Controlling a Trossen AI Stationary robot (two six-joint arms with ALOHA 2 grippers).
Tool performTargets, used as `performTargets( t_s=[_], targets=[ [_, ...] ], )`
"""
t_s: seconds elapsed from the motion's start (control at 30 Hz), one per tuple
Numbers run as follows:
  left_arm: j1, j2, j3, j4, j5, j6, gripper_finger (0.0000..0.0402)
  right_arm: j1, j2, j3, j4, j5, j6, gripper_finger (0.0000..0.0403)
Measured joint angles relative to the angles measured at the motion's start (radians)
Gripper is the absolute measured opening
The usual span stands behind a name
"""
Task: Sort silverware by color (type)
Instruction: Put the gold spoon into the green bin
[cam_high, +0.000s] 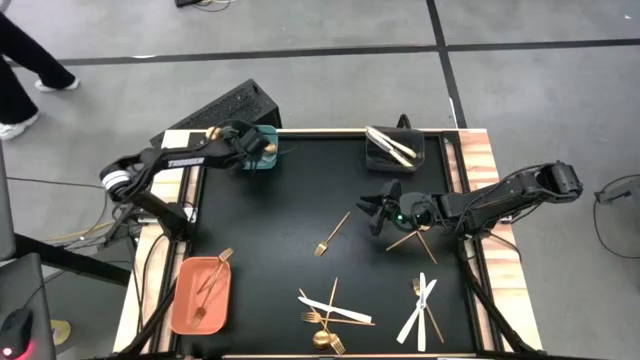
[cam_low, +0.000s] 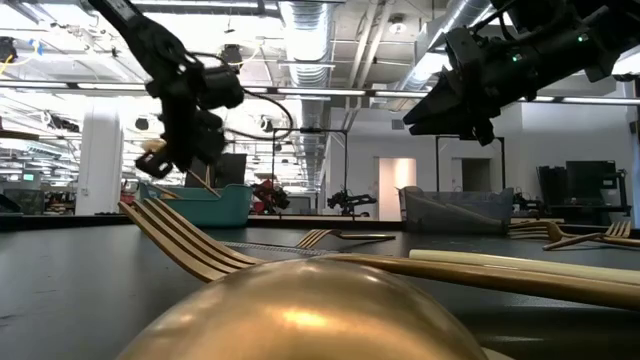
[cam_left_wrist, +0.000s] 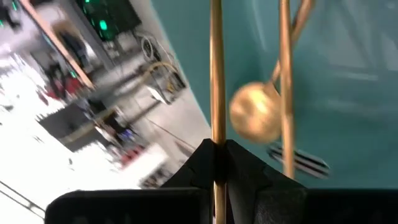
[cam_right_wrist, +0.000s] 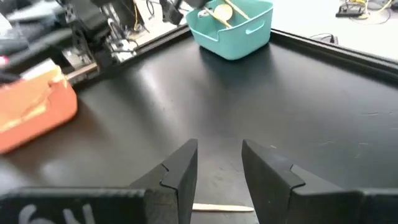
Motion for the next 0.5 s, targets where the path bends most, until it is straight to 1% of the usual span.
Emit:
performTargets(
  t_s=[0.07,0.13,0.17,0.3,0.4,0.5],
  targets=[
    [0.006,0.048,0.000,0.096,-0.001,0.059,0.0010,0.000,0.000,0.000,0.001,-0.004,0.030,0.0152],
    [0.007,0.086,0.000,0.170,0.005,0.051,0.0011,0.007,0.000,0.000,-0.001,-0.022,0.048,0.0152],
    [0.004,0.096,0.000,0.192,0.024,0.032,0.0011,0.012,0.000,0.000,-0.001,-0.035,0.057,0.0152],
    [-0.003,0.105,0.002,0.170,0.153,-0.064,0.0017,0.037,0.000,0.000,-0.009,-0.061,0.073,0.0152],
    [-0.003,0.105,0.002,0.146,0.155,-0.101,0.0039,0.049,0.000,0.000,-0.008,-0.061,0.075,0.0152],
    [0.002,0.100,0.002,0.119,0.137,-0.128,0.0072,0.052,0.000,0.000,-0.008,-0.060,0.074,0.0152]
  ],
)
